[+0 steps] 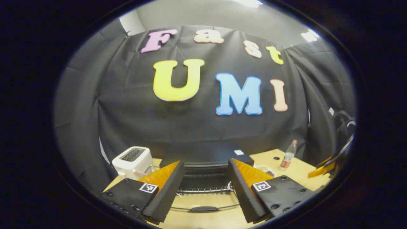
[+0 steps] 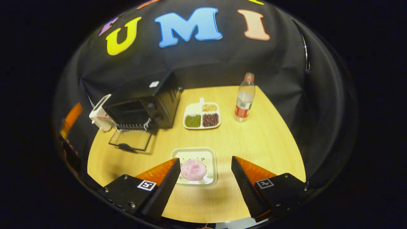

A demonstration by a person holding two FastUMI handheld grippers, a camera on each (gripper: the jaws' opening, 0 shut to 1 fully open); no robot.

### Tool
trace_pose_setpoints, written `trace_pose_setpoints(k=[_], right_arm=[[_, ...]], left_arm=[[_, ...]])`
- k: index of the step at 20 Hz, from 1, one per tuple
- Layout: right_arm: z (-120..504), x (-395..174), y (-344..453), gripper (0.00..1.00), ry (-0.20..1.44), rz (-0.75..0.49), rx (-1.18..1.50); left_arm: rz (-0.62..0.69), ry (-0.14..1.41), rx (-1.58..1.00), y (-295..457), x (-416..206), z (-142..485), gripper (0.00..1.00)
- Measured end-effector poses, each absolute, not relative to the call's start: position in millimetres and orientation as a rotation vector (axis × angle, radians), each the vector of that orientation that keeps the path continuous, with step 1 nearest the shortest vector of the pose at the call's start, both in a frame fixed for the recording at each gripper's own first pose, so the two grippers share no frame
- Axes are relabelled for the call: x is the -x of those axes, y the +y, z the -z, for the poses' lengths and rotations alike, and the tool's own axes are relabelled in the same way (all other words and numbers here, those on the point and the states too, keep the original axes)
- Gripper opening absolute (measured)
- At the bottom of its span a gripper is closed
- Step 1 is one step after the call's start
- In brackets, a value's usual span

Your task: Open the electric oven with the left hand, put the food in, and close the electric oven.

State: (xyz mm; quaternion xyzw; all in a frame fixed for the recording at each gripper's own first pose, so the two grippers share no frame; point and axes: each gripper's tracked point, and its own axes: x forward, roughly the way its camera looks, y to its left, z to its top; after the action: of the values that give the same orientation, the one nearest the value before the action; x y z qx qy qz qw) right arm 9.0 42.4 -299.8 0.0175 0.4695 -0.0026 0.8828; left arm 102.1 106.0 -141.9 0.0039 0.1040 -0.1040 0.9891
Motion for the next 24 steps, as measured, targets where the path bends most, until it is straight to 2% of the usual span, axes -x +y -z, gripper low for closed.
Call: trace_pose_setpoints(k=[3,6,8,9,14,15,16,17,18,21,23,24], right_arm=[[361,-13,29,0.98,1.147,0.003,-0.03],[399,-21,12,0.98,1.246,0.039,-0.012],[414,-25,4,0.98,1.277,0.041,0.009],[418,-26,6,0.98,1.288,0.028,0.016],[431,-29,15,0.98,1.328,-0.036,0.064],[434,-30,14,0.95,1.328,-0.045,0.064],[432,-32,14,0.94,1.325,-0.057,0.073],[430,-34,16,0.93,1.326,-0.077,0.08],[433,-35,18,0.91,1.318,-0.112,0.085],[428,-33,20,0.24,1.35,-0.12,0.042],[435,-34,23,0.01,1.376,-0.127,-0.028],[426,-30,22,0.02,1.389,-0.145,-0.04]], left_arm=[[0.182,0.126,-0.003,108,-91,91,0.96],[0.141,0.097,-0.047,115,-82,73,0.93],[0.112,0.108,-0.062,118,-74,75,0.93],[0.098,0.118,-0.066,119,-71,78,0.96],[0.057,0.164,-0.067,118,-63,89,0.96],[0.055,0.165,-0.067,117,-62,89,0.93],[0.055,0.161,-0.066,115,-61,89,0.96],[0.056,0.159,-0.062,112,-61,87,0.93],[0.057,0.16,-0.06,110,-62,88,0.96],[0.064,0.171,-0.059,102,-62,92,0.96],[0.074,0.174,-0.06,96,-62,92,0.93],[0.08,0.172,-0.065,93,-62,90,0.93]])
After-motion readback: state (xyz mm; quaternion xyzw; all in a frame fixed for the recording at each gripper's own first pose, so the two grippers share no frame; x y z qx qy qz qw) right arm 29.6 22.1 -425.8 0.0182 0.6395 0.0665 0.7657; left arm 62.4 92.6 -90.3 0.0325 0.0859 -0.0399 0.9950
